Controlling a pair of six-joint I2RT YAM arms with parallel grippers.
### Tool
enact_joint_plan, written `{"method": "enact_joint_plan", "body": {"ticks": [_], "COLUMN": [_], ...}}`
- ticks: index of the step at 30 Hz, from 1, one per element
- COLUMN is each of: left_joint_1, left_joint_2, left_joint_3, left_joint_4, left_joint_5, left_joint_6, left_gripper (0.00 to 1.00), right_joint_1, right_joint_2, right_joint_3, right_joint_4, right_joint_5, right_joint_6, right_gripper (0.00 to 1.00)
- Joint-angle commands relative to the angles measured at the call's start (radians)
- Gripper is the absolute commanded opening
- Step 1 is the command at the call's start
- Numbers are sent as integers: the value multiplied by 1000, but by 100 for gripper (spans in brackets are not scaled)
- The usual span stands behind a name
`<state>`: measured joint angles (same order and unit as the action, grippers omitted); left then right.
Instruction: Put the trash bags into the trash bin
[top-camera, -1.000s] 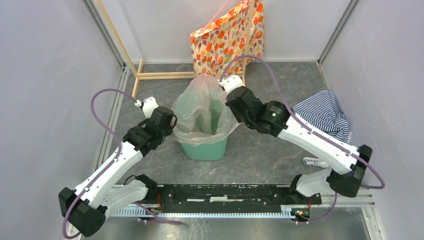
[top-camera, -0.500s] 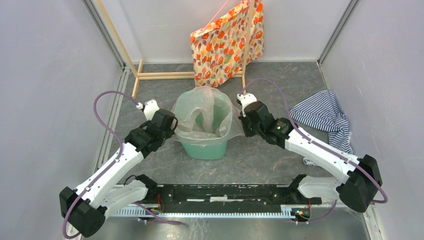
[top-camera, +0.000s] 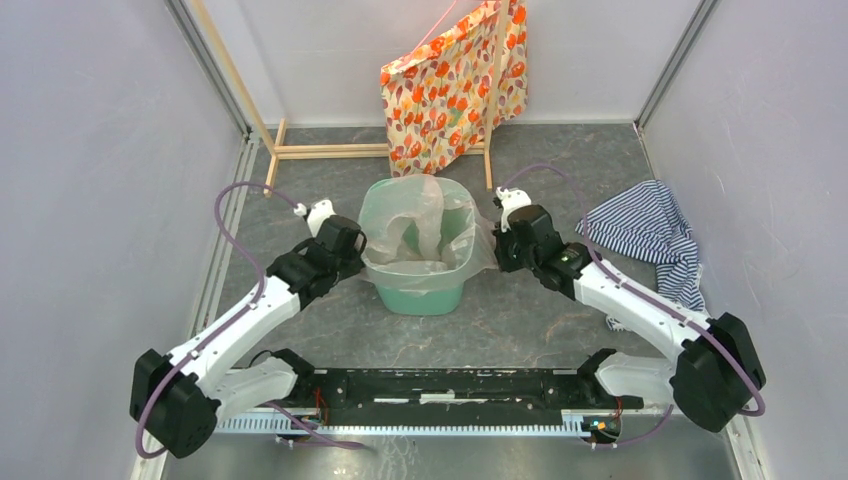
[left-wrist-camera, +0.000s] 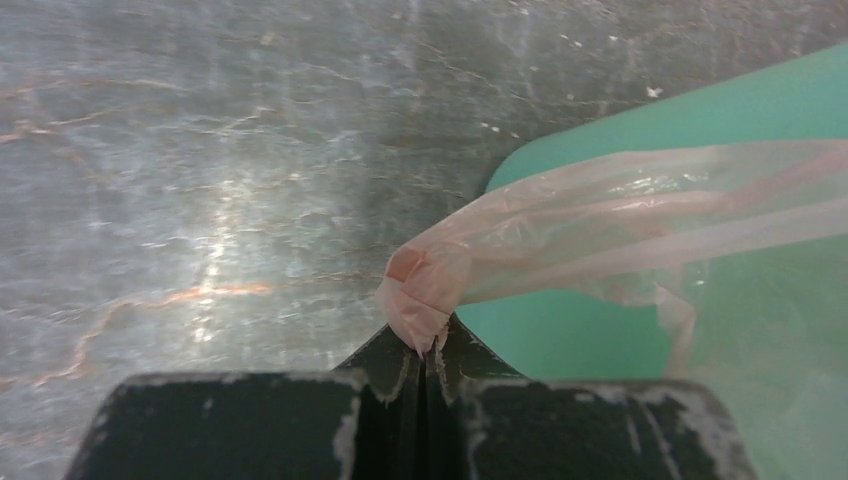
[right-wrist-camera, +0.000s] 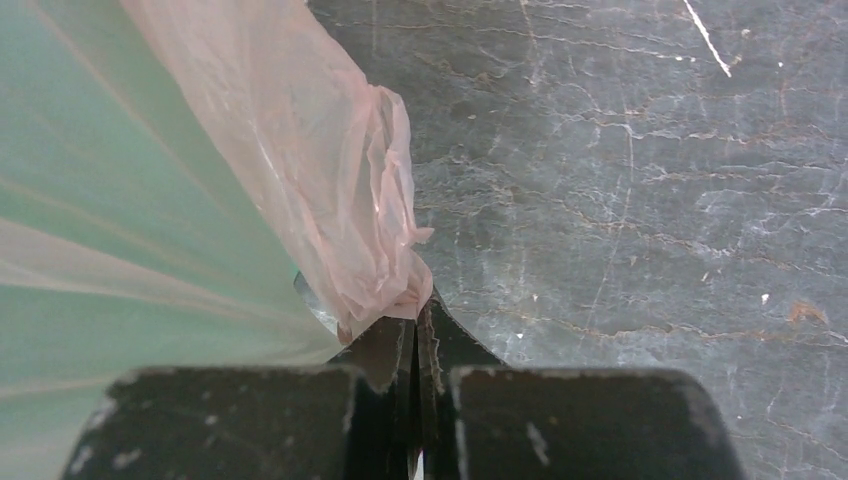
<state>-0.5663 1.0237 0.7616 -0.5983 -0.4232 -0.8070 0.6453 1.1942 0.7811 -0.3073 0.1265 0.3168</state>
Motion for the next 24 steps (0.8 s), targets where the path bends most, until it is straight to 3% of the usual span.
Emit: {"method": "enact_joint_plan", "body": {"ticks": [1, 7, 13, 24], "left_joint_1": [-50, -213, -190, -135], "left_joint_2": [51, 178, 177, 158], "left_joint_3": [-18, -5, -55, -138], "left_joint_4": [161, 225, 168, 151], "left_joint_5": [93, 60, 13, 19], "left_joint_6": [9, -62, -142, -139], "left_gripper": [2, 2, 2, 2], "right_joint_1": [-55, -142, -160, -201], "right_joint_2": [29, 59, 79, 67], "right_joint_3": [14, 5, -86, -256], "right_joint_4": [26, 29, 68, 109], "right_joint_5": [-17, -43, -53, -3], "right_joint_6": [-22, -28, -15, -5], "right_gripper": [0, 0, 0, 0]}}
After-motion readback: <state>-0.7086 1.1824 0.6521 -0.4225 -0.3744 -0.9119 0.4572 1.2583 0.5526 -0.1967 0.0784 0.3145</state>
